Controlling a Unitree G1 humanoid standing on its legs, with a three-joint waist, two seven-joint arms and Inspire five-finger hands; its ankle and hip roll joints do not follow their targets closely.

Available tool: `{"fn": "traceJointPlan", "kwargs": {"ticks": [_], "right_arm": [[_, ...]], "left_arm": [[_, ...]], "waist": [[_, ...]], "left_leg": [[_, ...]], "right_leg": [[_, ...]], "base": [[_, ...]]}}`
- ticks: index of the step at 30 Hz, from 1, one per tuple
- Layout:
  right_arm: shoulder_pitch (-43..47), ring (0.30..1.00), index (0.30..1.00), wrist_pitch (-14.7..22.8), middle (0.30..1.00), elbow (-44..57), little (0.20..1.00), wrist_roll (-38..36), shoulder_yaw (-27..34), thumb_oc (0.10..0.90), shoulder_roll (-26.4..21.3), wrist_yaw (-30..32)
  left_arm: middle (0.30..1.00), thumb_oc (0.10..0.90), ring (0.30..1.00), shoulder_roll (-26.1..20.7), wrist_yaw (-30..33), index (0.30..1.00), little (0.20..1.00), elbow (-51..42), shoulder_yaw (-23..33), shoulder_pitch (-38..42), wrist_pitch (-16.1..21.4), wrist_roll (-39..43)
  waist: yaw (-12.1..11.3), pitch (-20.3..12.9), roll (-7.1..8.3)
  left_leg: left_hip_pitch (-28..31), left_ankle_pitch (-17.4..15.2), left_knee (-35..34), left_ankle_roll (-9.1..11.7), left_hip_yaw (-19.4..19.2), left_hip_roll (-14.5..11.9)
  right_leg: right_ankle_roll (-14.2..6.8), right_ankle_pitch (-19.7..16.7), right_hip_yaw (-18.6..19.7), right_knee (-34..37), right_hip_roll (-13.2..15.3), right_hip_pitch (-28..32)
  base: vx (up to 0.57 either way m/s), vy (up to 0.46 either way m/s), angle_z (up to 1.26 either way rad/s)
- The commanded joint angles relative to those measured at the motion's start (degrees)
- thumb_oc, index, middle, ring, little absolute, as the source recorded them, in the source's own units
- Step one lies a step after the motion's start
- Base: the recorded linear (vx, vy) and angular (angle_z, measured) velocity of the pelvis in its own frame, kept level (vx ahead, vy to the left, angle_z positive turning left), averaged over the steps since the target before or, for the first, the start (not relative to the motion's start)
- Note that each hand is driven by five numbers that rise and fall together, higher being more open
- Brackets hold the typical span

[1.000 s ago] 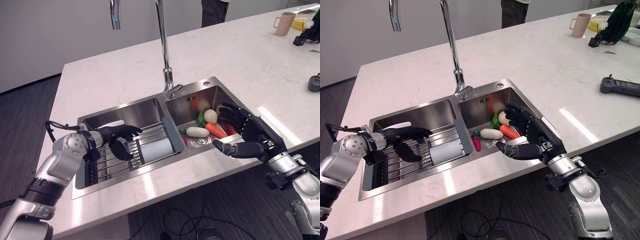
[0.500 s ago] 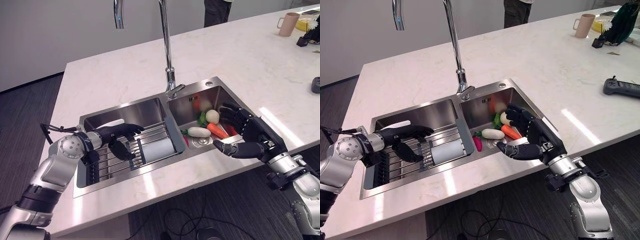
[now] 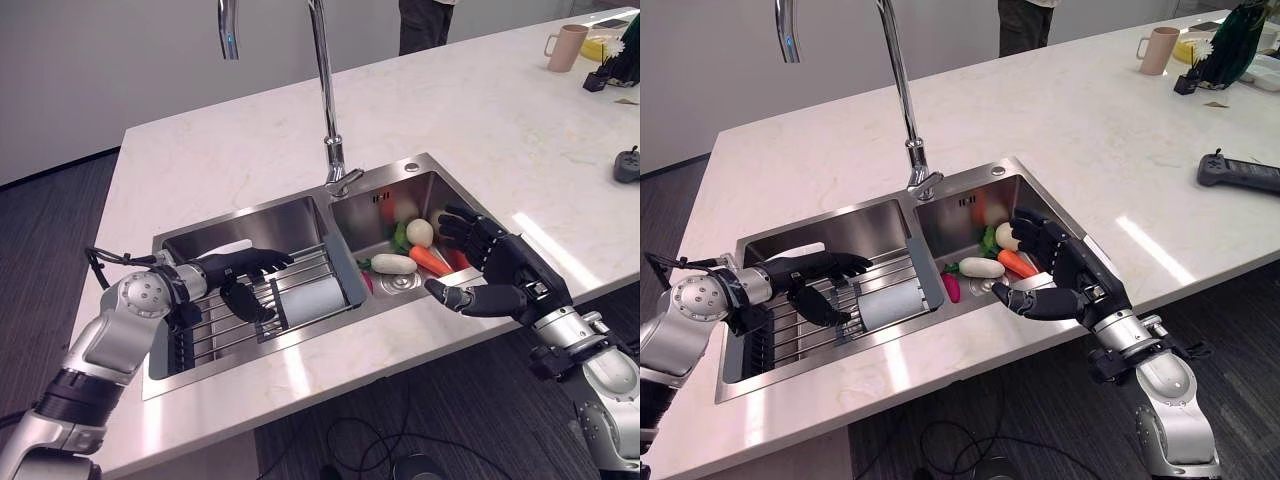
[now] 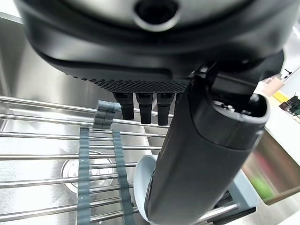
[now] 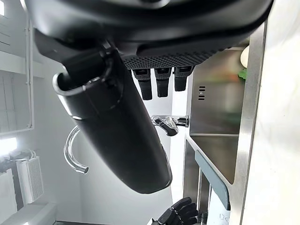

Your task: Place the dishes in the dishwasher.

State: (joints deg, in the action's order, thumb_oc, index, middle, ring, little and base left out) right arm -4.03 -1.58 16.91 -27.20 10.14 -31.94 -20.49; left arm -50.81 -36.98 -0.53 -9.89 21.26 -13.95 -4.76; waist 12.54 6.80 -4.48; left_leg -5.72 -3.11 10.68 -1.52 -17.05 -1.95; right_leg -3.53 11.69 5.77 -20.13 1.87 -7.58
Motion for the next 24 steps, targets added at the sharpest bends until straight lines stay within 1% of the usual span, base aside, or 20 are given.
{"fn": "traceJointPlan", "kwargs": {"ticks": [1, 10, 13, 16, 24], "right_arm": [[4.5, 0.9, 0.9, 5.4, 0.9, 4.3, 0.9, -1.6, 3.2, 0.8, -0.7, 0.7], [4.2, 0.9, 0.9, 5.4, 0.9, 4.2, 0.9, -1.7, 3.3, 0.8, -0.6, 0.5], [4.5, 0.9, 0.9, 5.5, 0.9, 4.2, 0.9, -1.6, 3.1, 0.8, -0.7, 0.6], [4.6, 0.9, 0.9, 5.5, 0.9, 3.9, 0.9, -1.4, 2.8, 0.8, -0.6, 0.5], [4.6, 0.9, 0.9, 5.6, 0.9, 3.8, 0.9, -1.5, 2.7, 0.8, -0.9, 0.3]], "left_arm": [[0.9, 0.8, 0.9, -1.3, 1.6, 0.9, 0.9, -1.3, 1.1, 7.6, 0.7, 0.9], [0.9, 0.8, 0.9, -1.1, 0.7, 0.9, 0.9, -1.4, -0.2, 8.8, 0.4, 1.8], [0.9, 0.8, 0.9, -0.3, 0.2, 0.9, 0.9, -0.8, -1.2, 9.5, -0.9, 1.2], [0.9, 0.8, 0.9, 0.7, 0.4, 0.9, 0.9, 0.7, -2.2, 9.9, -1.0, 0.6], [0.9, 0.8, 0.9, 1.7, 0.7, 0.9, 0.9, 2.4, -3.8, 11.5, -1.6, 1.1]], "waist": [[0.4, -2.9, -1.0], [1.0, -3.0, -1.17], [1.3, -3.0, -1.2], [1.5, -3.1, -1.16], [2.1, -3.3, -1.19]], "left_leg": [[3.6, -14.6, 6.5, 0.0, 4.9, 0.1], [3.8, -14.7, 6.5, 0.0, 4.5, 0.1], [3.8, -14.8, 6.5, -0.1, 4.3, 0.0], [3.9, -14.8, 6.5, -0.2, 4.1, 0.0], [4.1, -14.9, 6.5, -0.1, 3.7, -0.1]], "right_leg": [[-1.6, 1.7, -5.5, 2.9, -0.8, 1.3], [-1.7, 1.5, -5.0, 2.9, -0.9, 1.2], [-1.7, 1.4, -4.7, 2.9, -1.0, 1.1], [-1.7, 1.4, -4.4, 2.9, -1.1, 1.0], [-1.6, 1.3, -4.0, 2.9, -1.4, 0.9]], "base": [[0.0, 0.0, 0.0], [0.0, 0.0, 0.0], [0.0, 0.0, 0.0], [0.01, 0.0, -0.06], [0.01, 0.001, -0.06]]}}
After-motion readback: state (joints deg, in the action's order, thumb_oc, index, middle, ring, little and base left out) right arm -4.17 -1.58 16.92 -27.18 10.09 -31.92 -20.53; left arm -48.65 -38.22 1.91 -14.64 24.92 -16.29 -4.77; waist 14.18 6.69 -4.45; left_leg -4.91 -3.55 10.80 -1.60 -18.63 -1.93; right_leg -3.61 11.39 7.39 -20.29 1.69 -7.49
